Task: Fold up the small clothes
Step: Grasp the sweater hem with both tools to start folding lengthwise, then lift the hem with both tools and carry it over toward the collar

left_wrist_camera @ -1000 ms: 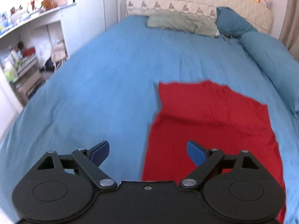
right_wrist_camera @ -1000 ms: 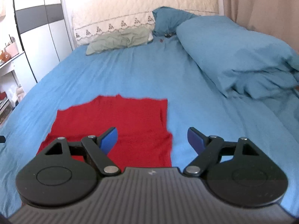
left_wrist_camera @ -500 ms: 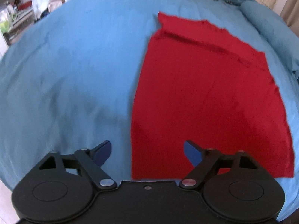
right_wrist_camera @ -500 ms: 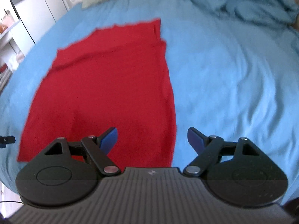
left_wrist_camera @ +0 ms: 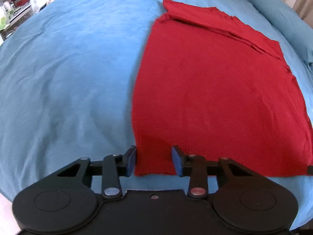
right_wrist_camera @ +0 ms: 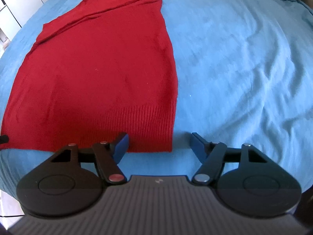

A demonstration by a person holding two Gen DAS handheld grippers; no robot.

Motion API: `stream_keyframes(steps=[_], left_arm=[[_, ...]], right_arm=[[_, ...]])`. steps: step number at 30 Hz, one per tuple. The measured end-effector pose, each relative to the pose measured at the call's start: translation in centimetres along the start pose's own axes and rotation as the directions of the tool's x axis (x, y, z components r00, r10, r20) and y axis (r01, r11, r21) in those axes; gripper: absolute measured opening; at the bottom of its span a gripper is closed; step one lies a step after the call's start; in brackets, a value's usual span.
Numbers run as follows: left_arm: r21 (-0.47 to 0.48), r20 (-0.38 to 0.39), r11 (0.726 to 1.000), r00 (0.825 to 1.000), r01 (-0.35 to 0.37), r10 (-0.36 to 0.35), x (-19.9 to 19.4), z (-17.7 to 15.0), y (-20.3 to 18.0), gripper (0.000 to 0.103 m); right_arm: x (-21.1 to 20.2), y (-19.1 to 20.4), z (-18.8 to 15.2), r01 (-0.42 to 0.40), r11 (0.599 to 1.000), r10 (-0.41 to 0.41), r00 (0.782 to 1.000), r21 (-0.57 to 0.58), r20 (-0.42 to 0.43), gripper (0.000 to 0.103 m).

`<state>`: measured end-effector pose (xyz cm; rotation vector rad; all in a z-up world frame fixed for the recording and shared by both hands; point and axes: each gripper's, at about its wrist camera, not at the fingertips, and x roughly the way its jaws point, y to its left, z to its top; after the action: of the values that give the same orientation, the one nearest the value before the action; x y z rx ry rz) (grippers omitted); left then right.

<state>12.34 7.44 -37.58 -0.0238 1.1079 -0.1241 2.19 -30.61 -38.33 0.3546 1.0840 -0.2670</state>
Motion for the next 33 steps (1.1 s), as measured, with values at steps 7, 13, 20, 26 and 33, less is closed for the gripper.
stream_keyframes(steps=[7,13,20,26,33], left_arm=[[-0.007,-0.018,1.0,1.0,0.0,0.0,0.1,0.2,0.2,0.027],[-0.004,-0.039,1.0,0.999,-0.001,0.001,0.5,1.0,0.3,0.007],[-0.019,-0.056,1.0,0.998,-0.002,0.001,-0.6,2.3,0.1,0.005],[-0.063,0.038,0.997,0.999,0.035,-0.032,-5.7,6.4,0.2,0.005],[-0.084,0.188,0.993,0.98,0.08,-0.063,-10.3,15.8,-0.9,0.004]], right_arm=[[0.1,0.0,0.9,-0.019,0.999,0.019,1.0,0.049,0.002,0.063],[0.6,0.0,1.5,-0.049,0.996,0.05,0.999,0.079,-0.009,0.03],[0.1,0.2,2.0,-0.059,0.994,0.06,0.998,0.094,-0.009,0.023],[-3.6,-0.5,4.7,-0.105,0.983,0.101,0.994,0.152,0.037,0.023],[-8.8,0.8,12.9,-0.187,0.965,0.156,0.973,0.182,0.17,0.022]])
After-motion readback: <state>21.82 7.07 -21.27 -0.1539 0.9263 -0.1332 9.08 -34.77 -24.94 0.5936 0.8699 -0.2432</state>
